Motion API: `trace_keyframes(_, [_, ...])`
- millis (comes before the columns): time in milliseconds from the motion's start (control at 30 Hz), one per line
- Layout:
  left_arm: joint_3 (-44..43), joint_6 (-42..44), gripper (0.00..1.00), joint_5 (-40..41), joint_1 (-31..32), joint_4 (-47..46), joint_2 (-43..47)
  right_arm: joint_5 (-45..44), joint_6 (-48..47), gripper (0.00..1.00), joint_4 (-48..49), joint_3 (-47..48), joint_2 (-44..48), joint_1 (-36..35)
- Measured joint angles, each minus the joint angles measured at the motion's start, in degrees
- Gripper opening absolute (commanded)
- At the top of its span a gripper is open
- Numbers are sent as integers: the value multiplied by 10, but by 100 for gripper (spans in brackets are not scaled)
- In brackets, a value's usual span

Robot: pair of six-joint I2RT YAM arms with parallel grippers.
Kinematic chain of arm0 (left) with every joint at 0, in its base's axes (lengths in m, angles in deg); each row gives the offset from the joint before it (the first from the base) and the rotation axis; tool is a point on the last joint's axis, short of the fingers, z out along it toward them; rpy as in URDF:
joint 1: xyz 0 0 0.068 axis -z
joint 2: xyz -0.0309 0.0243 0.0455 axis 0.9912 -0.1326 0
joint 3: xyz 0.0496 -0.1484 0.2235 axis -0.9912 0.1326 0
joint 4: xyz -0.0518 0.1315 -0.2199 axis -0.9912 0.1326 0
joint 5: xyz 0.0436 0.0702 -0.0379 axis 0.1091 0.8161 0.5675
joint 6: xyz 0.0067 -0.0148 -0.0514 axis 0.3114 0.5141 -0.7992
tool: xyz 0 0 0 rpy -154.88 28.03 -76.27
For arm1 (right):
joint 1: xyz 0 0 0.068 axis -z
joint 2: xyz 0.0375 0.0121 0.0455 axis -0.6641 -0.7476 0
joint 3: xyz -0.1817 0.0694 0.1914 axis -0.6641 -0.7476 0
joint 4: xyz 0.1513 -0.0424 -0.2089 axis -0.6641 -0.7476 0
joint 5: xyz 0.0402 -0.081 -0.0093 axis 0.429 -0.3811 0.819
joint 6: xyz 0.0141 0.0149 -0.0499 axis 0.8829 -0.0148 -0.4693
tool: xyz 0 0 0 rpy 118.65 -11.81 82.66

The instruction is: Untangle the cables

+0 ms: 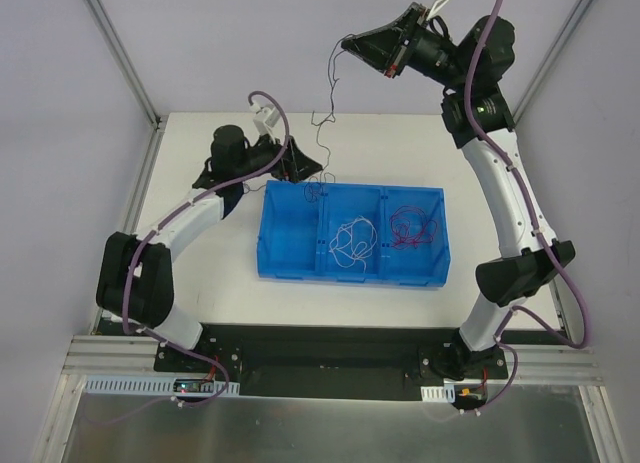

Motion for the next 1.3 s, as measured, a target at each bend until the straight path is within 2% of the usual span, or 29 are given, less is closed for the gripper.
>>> trace_keyframes(133, [2, 26, 69, 4, 30, 2, -24, 2, -3, 1, -7, 3, 2, 0])
trace_keyframes(200, [5, 33, 69, 7, 29, 8, -31, 3, -4, 1, -13, 4, 2, 2])
trace_keyframes(333, [28, 40, 84, 13, 28, 12, -22, 3, -6, 1, -23, 3, 7, 14])
trace_keyframes(400, [49, 43, 96, 14, 28, 14, -4, 2, -11, 1, -25, -6, 17, 23])
trace_keyframes(433, [61, 45, 97, 14, 28, 14, 9, 2, -13, 1, -26, -14, 25, 28])
trace_keyframes(500, [84, 45, 92, 14, 28, 10, 37, 1, -17, 1, -29, -29, 43, 35])
trace_keyframes(633, [136, 28, 68, 33, 19, -15, 90, 0, -22, 1, -28, -47, 70, 45])
trace_keyframes(667, [135, 18, 66, 36, 14, -14, 90, 0, -24, 1, -28, -51, 75, 45])
trace_keyframes(733, [113, 2, 61, 43, 5, 1, 70, 0, -25, 1, -26, -55, 82, 45])
trace_keyframes(867, [1, -50, 48, 15, -5, 47, -43, 0, -26, 1, -23, -59, 84, 45])
trace_keyframes(1033, [-27, -111, 46, -13, 3, 74, -115, 0, -26, 1, -22, -70, 84, 47])
trace_keyframes(1300, [-29, -168, 45, -28, 29, 78, -146, 1, -23, 1, -10, -76, 84, 47])
